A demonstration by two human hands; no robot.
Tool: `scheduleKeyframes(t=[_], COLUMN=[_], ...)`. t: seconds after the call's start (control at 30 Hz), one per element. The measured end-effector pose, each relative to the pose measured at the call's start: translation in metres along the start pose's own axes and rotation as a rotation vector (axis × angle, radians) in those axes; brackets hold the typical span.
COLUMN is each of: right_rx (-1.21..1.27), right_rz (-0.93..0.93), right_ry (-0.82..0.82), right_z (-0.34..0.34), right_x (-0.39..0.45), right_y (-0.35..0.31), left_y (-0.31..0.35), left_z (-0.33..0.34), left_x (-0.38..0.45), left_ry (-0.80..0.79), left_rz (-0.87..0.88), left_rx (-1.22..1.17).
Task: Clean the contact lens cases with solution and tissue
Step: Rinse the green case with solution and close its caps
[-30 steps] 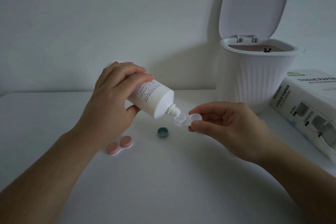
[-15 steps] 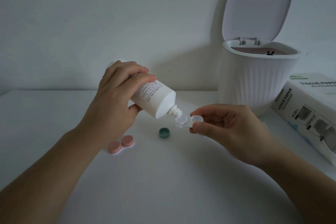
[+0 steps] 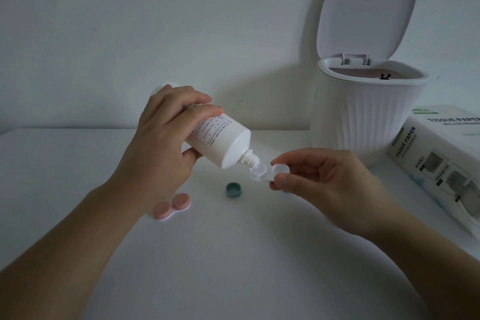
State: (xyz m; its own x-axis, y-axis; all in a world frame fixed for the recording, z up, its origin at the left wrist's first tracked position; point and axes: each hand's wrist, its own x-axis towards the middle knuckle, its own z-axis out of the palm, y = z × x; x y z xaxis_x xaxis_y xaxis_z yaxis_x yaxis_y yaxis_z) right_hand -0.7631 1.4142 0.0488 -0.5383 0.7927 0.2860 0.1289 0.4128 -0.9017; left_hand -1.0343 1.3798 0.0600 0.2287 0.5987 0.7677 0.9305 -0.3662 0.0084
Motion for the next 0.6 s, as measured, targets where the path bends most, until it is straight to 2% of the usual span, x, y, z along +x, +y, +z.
scheduleKeyframes(t=[0.6], right_rx=[-0.013], right_rz=[-0.014], right_ry=[0.006], right_z=[-0.001], right_x=[0.0017], right_y=[0.0021], left_y=[0.0006], left_z=[-0.0009], left_x=[-0.0006], left_ry=[-0.004], left_rz=[-0.028], left_rx=[-0.018])
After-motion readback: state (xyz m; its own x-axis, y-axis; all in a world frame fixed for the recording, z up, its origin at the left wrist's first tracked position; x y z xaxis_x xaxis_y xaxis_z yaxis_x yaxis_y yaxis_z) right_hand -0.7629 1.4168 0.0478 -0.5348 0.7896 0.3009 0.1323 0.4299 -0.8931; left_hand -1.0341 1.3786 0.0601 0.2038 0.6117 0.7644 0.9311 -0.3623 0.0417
